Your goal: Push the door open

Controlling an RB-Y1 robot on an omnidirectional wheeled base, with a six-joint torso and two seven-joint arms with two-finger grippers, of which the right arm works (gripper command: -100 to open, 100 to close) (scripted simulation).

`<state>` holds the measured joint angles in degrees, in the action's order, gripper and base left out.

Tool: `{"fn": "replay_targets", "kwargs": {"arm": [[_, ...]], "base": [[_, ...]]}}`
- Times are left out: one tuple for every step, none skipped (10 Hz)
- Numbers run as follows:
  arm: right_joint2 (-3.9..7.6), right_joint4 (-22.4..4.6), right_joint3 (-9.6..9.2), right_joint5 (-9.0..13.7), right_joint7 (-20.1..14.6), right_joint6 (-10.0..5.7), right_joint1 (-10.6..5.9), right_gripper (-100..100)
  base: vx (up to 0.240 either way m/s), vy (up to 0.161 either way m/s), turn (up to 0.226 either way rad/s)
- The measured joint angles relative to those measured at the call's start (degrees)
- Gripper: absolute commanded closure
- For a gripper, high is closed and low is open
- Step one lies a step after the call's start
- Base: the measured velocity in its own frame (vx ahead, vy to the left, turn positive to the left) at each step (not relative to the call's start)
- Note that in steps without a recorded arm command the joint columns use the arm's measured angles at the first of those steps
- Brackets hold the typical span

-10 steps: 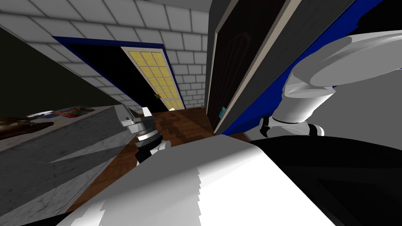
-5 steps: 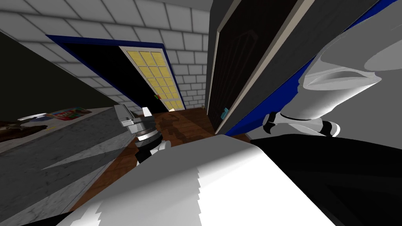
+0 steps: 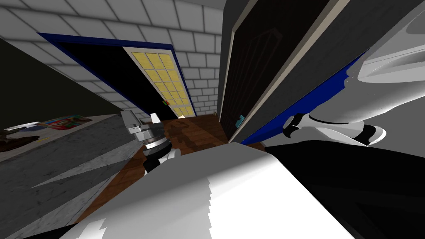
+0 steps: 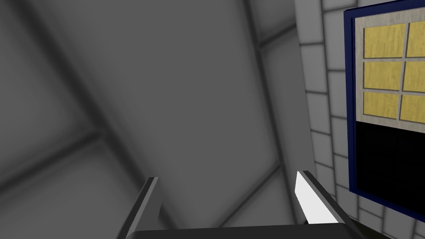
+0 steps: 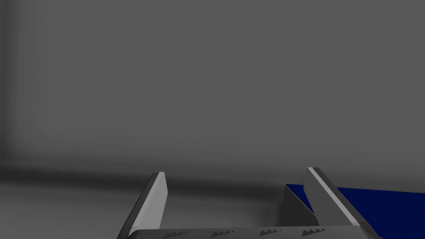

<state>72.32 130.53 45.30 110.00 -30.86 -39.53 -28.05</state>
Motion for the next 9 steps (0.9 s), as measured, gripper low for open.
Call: {"fn": "replay_targets", "kwargs": {"arm": [[1.38, -0.45, 0.41, 1.68, -0.29, -0.24, -1.09, -100], [1.98, -0.32, 1.16, 3.05, -0.72, -0.38, -1.68, -100], [2.68, -0.55, 1.80, 4.15, -1.49, -0.35, -2.43, -100], [3.89, -0.44, 2.26, 6.09, -1.59, -0.76, -3.29, -100], [5.28, -0.67, 3.01, 8.24, -1.57, -1.09, -4.21, -100], [6.22, -0.76, 3.61, 9.79, -1.89, -1.32, -5.02, -100], [6.99, -1.18, 4.12, 10.79, -2.72, -1.30, -5.89, -100], [8.07, -1.45, 4.24, 11.91, -3.45, -1.62, -6.87, -100], [9.25, -1.97, 5.18, 13.75, -3.94, -1.60, -7.75, -100]], "base": [[0.089, 0.032, -0.017], [0.087, 0.043, -0.016], [0.090, 0.046, -0.019], [0.102, 0.041, -0.018], [0.098, 0.045, -0.016], [0.094, 0.039, -0.017], [0.089, 0.037, -0.016], [0.087, 0.031, -0.015], [0.097, 0.035, -0.016]]}}
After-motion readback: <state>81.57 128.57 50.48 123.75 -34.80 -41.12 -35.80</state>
